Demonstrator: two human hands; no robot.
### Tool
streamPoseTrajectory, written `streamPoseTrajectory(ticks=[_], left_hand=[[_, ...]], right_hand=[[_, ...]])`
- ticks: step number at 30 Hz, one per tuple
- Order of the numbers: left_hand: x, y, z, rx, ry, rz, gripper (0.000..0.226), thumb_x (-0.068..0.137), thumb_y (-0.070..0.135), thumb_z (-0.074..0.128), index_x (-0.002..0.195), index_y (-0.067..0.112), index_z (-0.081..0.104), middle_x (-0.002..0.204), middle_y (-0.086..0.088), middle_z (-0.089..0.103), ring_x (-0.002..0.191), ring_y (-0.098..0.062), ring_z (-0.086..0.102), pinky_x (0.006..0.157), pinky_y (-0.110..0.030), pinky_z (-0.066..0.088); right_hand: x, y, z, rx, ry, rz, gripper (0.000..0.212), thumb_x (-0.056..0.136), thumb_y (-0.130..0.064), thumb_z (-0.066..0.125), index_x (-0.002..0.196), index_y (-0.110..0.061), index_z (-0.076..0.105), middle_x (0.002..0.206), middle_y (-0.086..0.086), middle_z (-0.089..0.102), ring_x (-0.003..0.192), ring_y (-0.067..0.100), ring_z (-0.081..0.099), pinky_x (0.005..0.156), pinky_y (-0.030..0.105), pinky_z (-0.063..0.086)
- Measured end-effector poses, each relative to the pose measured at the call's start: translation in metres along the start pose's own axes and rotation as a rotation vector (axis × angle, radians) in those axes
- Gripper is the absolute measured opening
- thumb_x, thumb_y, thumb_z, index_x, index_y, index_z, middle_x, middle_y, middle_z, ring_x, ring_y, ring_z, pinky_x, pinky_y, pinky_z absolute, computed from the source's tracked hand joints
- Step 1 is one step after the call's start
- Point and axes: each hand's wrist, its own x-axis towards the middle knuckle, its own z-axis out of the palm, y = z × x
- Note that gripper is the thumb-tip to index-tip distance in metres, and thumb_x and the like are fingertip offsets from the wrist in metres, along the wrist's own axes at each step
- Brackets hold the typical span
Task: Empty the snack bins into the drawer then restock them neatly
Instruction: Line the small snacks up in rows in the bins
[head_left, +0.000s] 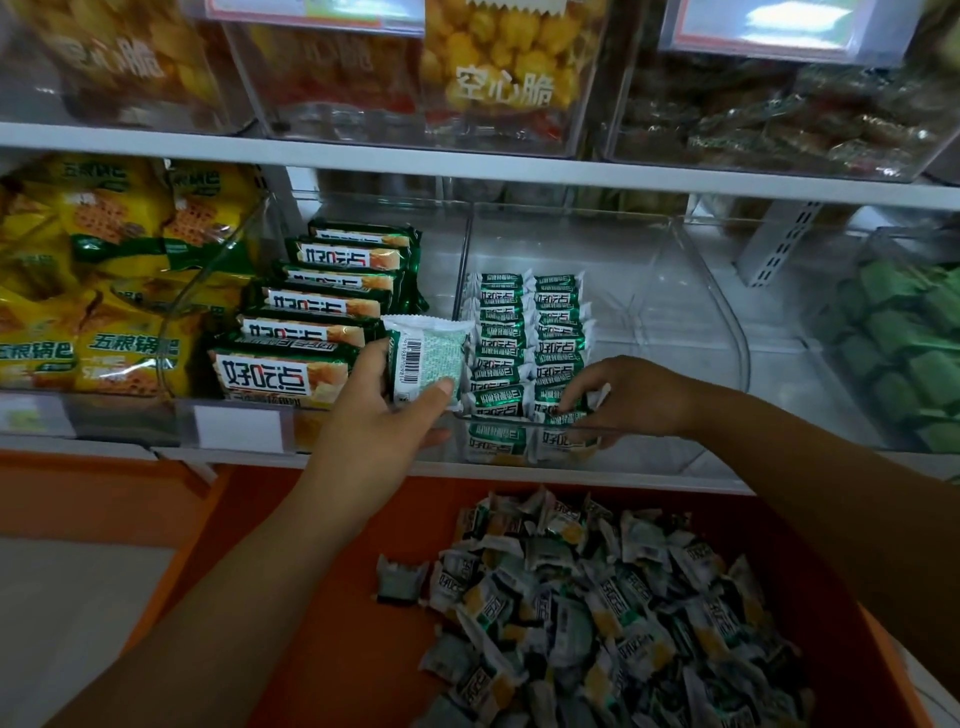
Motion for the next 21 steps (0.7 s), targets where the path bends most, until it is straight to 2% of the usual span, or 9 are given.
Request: streamPoseTrajectory(ticks=[3,6,9,13,14,16,18,19,21], left_hand=[[0.000,0.000,0.000,0.023,-0.011,-0.026,0.053,0.090,0.035,0.063,0.138,0.031,0.041,0.138,0.011,0.051,0.102,-0.008,0.065,0.083,-0.035,0.059],[0.001,-0.002,0.000,0.042,-0.031,-0.043,0.066,0.088,0.041,0.064,0.147,0.034,0.034,0.152,0.003,0.040,0.098,-0.006,0.068,0.085,-0.037,0.058],[0.000,0.002,0.001,0.011,-0.044,-0.075,0.064,0.094,0.034,0.060,0.150,0.035,0.028,0.157,0.002,0.031,0.083,0.005,0.069,0.090,-0.040,0.057],[-0.002,0.004,0.004,-0.005,-0.086,-0.068,0.048,0.097,0.026,0.055,0.142,0.027,0.040,0.137,0.003,0.053,0.087,0.001,0.069,0.083,-0.034,0.059],[-0.003,0.005,0.005,-0.003,-0.102,-0.065,0.043,0.097,0.027,0.056,0.138,0.027,0.044,0.130,0.005,0.058,0.090,-0.001,0.069,0.082,-0.031,0.059],[-0.005,0.005,0.006,0.009,-0.130,-0.075,0.040,0.094,0.031,0.059,0.133,0.026,0.049,0.123,0.005,0.062,0.094,-0.003,0.068,0.082,-0.031,0.059],[-0.007,0.008,0.008,0.017,-0.139,-0.086,0.040,0.092,0.033,0.061,0.131,0.027,0.051,0.119,0.007,0.065,0.093,-0.002,0.068,0.085,-0.031,0.059],[-0.009,0.010,0.010,0.014,-0.141,-0.090,0.041,0.091,0.034,0.062,0.131,0.027,0.051,0.117,0.007,0.067,0.091,-0.001,0.068,0.085,-0.031,0.059],[-0.012,0.012,0.014,0.004,-0.152,-0.097,0.048,0.088,0.037,0.066,0.132,0.028,0.050,0.116,0.008,0.067,0.087,0.002,0.069,0.083,-0.029,0.058]], right_hand=[[0.002,0.000,0.003,0.014,0.001,0.041,0.033,0.075,-0.016,0.083,0.095,-0.015,0.056,0.132,0.003,0.042,0.071,0.022,0.071,0.074,0.035,0.061],[0.002,-0.003,-0.002,-0.018,-0.074,0.079,0.041,0.074,-0.020,0.083,0.101,-0.017,0.053,0.138,0.007,0.037,0.082,0.024,0.070,0.077,0.036,0.060],[0.000,-0.002,-0.009,0.027,-0.081,0.074,0.032,0.080,-0.017,0.078,0.102,-0.019,0.055,0.133,0.008,0.041,0.090,0.021,0.066,0.078,0.035,0.060],[-0.001,0.004,-0.009,0.010,-0.076,0.087,0.026,0.084,-0.021,0.074,0.105,-0.015,0.059,0.116,0.015,0.056,0.089,0.026,0.065,0.081,0.038,0.059],[-0.002,0.004,-0.009,-0.093,-0.042,0.059,0.025,0.085,-0.027,0.072,0.105,-0.017,0.061,0.114,0.011,0.059,0.092,0.022,0.063,0.083,0.034,0.056],[-0.009,-0.002,-0.007,-0.290,0.208,-0.071,0.023,0.087,-0.037,0.067,0.104,-0.021,0.065,0.112,0.002,0.061,0.100,0.015,0.058,0.088,0.030,0.048],[-0.029,-0.012,0.004,-0.194,0.526,-0.263,0.023,0.088,-0.036,0.066,0.108,-0.026,0.064,0.111,-0.004,0.059,0.102,0.010,0.055,0.091,0.030,0.047],[-0.042,-0.019,0.014,-0.095,0.601,-0.371,0.028,0.087,-0.033,0.067,0.114,-0.028,0.061,0.115,-0.006,0.055,0.106,0.007,0.053,0.094,0.027,0.046],[-0.062,-0.033,0.037,-0.035,0.525,-0.531,0.049,0.083,-0.028,0.072,0.128,-0.034,0.051,0.131,-0.011,0.043,0.121,-0.001,0.043,0.102,0.016,0.037]])
